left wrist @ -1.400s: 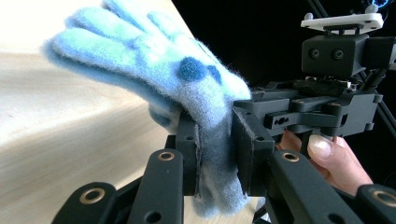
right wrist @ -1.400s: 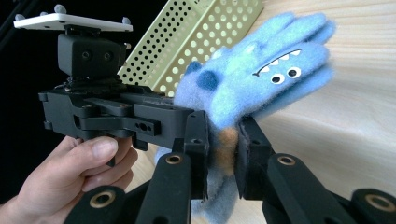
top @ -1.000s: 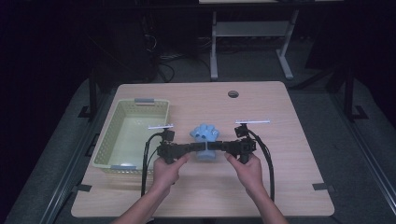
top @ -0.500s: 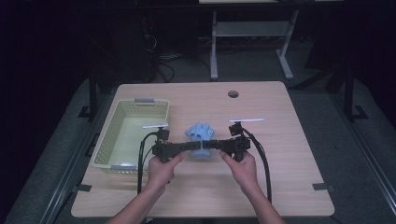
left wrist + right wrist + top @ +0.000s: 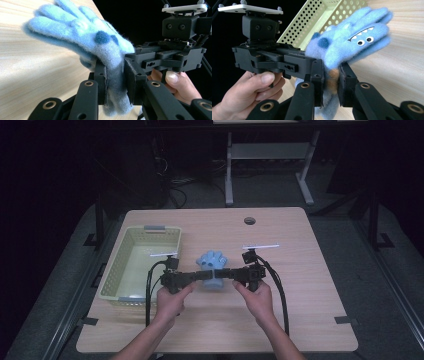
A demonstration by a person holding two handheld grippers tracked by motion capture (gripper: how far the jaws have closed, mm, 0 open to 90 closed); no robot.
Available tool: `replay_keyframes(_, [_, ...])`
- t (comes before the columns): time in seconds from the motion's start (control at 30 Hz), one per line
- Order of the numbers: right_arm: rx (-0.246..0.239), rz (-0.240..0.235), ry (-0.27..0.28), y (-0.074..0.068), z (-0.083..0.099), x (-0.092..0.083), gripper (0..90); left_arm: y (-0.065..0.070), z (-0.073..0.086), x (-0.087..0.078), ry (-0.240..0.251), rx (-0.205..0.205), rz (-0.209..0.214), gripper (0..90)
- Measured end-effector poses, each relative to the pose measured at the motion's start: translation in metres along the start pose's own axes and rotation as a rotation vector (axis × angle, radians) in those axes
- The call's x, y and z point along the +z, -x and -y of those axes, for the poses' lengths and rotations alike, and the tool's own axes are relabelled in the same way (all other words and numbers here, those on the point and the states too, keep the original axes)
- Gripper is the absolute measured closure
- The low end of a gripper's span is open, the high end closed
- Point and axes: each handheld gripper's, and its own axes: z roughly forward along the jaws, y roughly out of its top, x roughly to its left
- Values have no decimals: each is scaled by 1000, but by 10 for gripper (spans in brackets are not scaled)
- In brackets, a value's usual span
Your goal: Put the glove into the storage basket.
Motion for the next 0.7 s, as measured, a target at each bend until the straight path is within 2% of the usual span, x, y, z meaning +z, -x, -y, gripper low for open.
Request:
replay_keyframes(0.4, [-5,-18,-9,-8,-6,13,771,-3,-3,-17,16,11,-9,727])
replay_keyframes(0.7, [-27,-38,0,-20,-14,24,771,-6,-10,-35,41,14,-5,730])
